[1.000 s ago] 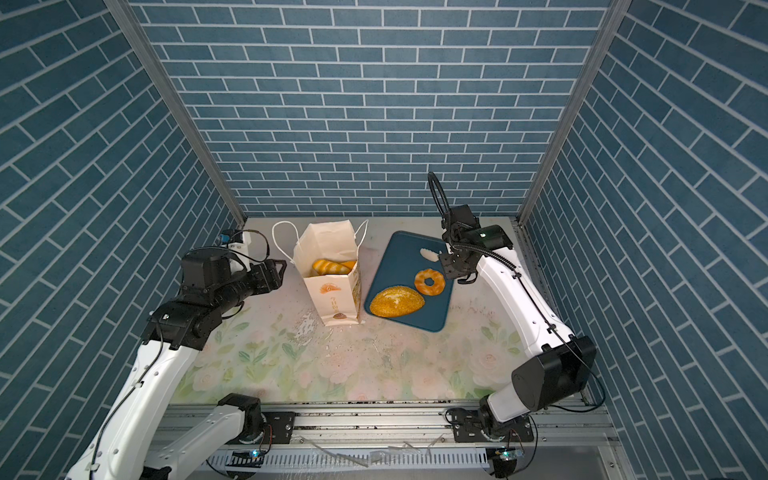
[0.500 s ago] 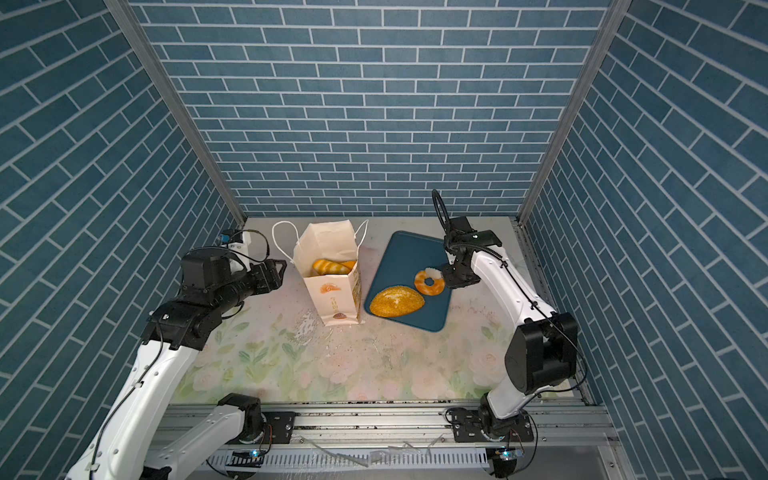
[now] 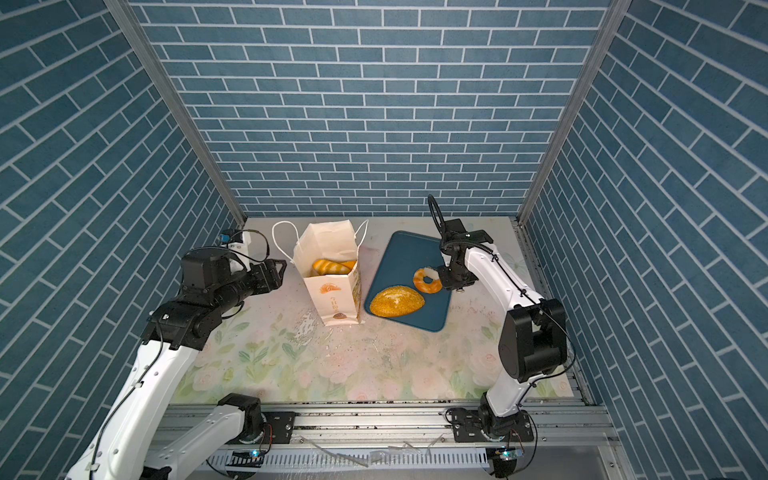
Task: Place the fake bread into the paper bag
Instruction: 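Move the open tongs back over the tray toward the orange ring, then pinch the orange ring bun with the right tongs and lift it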
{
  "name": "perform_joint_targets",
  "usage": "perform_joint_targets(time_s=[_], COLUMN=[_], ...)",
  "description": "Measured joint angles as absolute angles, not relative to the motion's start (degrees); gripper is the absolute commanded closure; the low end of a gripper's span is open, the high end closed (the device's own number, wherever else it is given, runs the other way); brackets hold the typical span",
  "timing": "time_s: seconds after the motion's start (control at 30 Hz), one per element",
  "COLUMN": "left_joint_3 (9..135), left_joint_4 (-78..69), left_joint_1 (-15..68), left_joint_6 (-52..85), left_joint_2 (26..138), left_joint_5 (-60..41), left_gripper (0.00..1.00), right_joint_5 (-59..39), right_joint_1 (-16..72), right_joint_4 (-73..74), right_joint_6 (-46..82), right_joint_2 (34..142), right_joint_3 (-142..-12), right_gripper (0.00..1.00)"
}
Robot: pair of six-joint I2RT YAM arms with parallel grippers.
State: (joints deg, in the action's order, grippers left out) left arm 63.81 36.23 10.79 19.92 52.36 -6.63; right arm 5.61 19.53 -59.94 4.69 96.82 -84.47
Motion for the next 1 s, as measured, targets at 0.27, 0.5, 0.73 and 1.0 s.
perform_joint_targets(time_s=[0.27,0.5,0.73,1.0], left_joint_3=[63.81,63.81,63.81,62.96], left_joint_4=[36.14,36.10,36.10,35.62], left_joint_1=[10.79,10.79,10.79,10.79], left_joint_6=[19.94,19.99,20.14,20.38], left_joint_2=[52.51,53.04,53.08,53.06], left_joint_5=[-6.66,-6.68,-6.68,-6.70], left_gripper=[0.24,0.24,0.24,0.24], right_joint_5=[5.50,5.50,5.06,4.56], right_joint_1=[19.53,19.53,19.53,19.55], right_joint_4=[-59.99,-60.01,-60.42,-60.27], right_joint_6=[4.69,4.71,4.71,4.71], right_joint_2=[96.53,93.80,93.54,94.35], right_joint_3=[-84.47,-84.49,-84.58,-82.91], right_gripper=[0.63,0.63,0.64,0.65])
